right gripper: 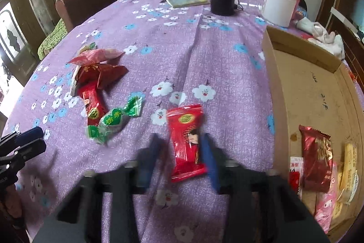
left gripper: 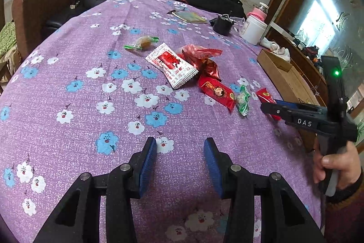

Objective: Organize snacks
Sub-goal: 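Grasp the red gold-logo wrapper with the right gripper, then grasp the clear green-twist candy with the left gripper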

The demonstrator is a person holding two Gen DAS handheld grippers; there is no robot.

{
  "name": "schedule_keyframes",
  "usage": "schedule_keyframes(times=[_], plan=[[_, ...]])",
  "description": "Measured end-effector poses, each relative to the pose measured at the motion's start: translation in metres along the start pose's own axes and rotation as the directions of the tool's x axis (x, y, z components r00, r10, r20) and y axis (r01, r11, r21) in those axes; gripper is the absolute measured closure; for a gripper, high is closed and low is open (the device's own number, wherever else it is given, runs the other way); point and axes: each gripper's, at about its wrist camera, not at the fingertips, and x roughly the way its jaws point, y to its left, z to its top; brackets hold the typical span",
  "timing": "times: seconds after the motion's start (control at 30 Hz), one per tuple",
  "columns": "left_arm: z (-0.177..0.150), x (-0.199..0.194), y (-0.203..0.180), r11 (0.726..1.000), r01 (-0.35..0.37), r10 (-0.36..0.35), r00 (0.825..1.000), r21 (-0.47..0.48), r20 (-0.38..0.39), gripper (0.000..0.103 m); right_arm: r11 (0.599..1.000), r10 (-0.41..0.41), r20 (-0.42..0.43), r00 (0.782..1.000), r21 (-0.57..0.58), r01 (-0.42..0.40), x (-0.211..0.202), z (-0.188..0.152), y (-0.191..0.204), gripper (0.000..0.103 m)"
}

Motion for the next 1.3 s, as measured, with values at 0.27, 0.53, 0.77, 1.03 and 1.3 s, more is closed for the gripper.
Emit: schedule_keyframes(times=[0.27,0.53,0.77,1.03,1.3], plan=[[0.001,0.0,-0.003,1.0,-0.012,0.012,1.0,0.009,0.0,0.057,0.986,0.159,0.007,0.987,-0.046,-0.159,0.007,0.009,0.055,0.085],[0.006,0.005,-0.014,0.999,-0.015,0.016,1.0,0.038,-0.024,0.057,0.976,0.205,0.108,0.973,0.05,-0.212,0.004,0.007,0.023,0.085],[0.024,0.024,-0.046,0.999,0.031,-0.03,0.998,0.018,-0.063,0.061,0.966,0.212,0.163,0.964,0.117,-0.232,-0.006,0.008,-0.003,0.085],[0.035,0.055,-0.073,0.995,-0.079,0.083,0.993,0.054,-0.081,0.076,0.959,0.226,0.183,0.957,0.129,-0.251,-0.012,0.011,-0.006,0.085],[0.025,0.054,-0.083,0.977,-0.165,0.166,0.986,0.132,0.002,0.082,0.961,0.23,0.185,0.955,0.114,-0.253,-0.014,0.01,-0.002,0.085]])
